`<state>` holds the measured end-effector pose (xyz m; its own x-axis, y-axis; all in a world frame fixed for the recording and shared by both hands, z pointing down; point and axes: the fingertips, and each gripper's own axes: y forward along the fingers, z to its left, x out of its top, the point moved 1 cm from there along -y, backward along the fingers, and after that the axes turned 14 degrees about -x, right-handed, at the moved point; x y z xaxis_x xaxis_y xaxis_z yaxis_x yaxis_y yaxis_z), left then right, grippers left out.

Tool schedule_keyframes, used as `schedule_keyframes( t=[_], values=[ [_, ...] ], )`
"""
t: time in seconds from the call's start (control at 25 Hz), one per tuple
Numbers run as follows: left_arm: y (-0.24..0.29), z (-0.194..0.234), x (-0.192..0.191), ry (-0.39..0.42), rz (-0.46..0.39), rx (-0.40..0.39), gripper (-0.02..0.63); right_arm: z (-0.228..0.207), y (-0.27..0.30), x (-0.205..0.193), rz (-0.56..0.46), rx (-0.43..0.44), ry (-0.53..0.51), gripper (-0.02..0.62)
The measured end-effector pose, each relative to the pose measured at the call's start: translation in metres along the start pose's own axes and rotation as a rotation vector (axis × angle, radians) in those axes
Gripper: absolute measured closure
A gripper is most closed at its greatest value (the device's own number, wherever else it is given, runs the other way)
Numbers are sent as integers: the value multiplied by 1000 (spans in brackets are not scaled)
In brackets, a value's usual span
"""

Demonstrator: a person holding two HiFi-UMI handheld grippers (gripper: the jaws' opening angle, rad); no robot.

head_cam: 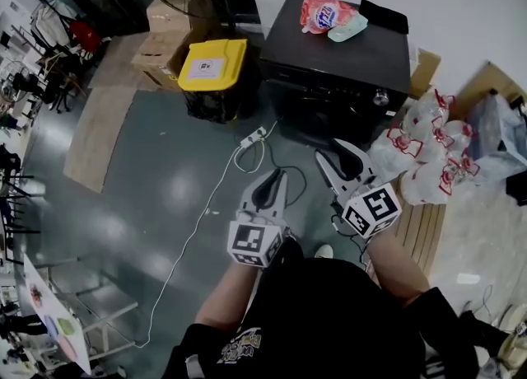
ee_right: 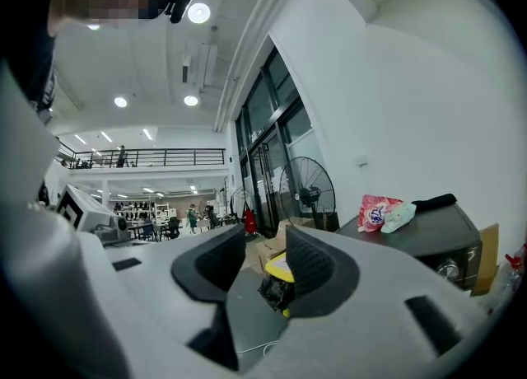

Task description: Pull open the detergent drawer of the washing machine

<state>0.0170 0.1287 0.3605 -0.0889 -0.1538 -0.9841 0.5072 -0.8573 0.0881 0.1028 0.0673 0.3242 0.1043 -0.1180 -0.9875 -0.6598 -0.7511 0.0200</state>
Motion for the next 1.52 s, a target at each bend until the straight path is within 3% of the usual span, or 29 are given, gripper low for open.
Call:
schedule_keyframes(
  t=[0.28, 0.56, 0.64, 1.12, 1.52],
  values=[
    [12, 59, 2, 17, 21, -35, 576, 5, 59, -5, -5, -29, 15, 397],
    [19, 119, -3, 18, 42, -76, 370, 15, 113, -14, 4, -71, 12, 377],
    [22, 130, -5, 8, 60, -94, 342, 18, 125, -15, 5, -78, 8, 374],
    [42, 185, -1, 56, 53, -159, 330, 15, 177, -31, 36, -115, 5, 371],
    [102, 238, -16, 79, 100, -145, 330, -40, 221, -67, 97, -167, 13, 367]
  ],
)
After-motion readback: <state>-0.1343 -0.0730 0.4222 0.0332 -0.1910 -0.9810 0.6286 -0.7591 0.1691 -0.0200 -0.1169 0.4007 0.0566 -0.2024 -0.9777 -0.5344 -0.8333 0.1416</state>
